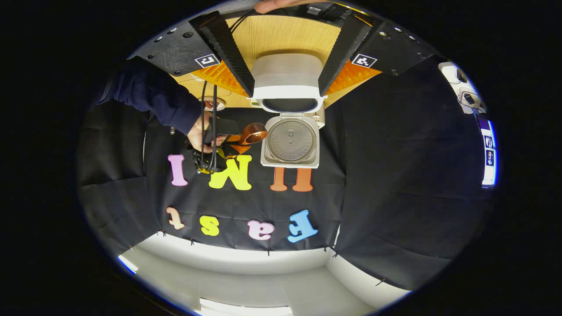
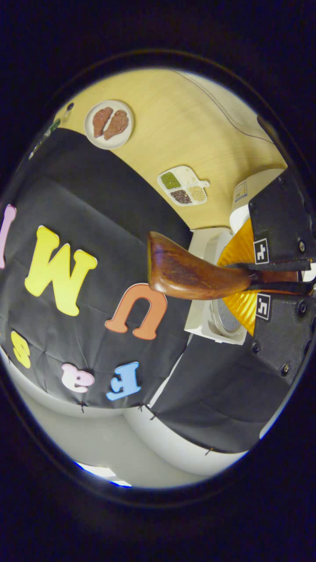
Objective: Close the left gripper, press the button to open the rice cooker; take a wooden spoon from the chopstick holder with the right hand, scoop a spoonful of rice and pour it into the rice cooker, then put the wooden spoon back into the chopstick holder.
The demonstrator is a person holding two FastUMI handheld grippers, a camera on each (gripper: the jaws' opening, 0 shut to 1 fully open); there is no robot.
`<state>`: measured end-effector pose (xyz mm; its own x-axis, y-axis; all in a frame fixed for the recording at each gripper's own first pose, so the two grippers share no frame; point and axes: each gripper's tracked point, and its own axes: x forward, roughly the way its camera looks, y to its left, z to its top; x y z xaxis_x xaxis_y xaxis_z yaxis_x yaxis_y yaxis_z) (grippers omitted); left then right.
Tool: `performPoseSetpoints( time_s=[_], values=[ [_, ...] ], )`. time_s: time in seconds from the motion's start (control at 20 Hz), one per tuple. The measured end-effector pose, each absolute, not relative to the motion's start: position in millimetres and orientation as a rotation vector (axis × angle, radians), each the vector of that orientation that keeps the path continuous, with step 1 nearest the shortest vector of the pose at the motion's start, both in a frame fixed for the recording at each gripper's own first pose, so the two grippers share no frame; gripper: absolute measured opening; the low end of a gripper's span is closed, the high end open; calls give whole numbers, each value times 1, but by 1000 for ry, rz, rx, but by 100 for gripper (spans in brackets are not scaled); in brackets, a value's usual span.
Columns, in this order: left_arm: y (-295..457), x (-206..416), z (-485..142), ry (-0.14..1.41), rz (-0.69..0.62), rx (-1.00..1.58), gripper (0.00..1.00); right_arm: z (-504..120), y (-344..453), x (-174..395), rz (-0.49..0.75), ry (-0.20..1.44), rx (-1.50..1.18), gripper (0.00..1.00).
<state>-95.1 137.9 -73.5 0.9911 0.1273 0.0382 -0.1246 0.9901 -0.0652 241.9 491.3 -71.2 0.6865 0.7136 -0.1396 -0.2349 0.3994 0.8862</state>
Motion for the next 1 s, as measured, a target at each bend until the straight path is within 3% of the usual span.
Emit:
performPoseSetpoints(
  time_s=[0.7,1.0],
  values=[
    [185,-102,-97,5,218,-51,92,-102,569,236,678,339,354,11],
    [174,-100,-104,22,187,-43,92,-90,585,217,728,187,83,11]
  ],
)
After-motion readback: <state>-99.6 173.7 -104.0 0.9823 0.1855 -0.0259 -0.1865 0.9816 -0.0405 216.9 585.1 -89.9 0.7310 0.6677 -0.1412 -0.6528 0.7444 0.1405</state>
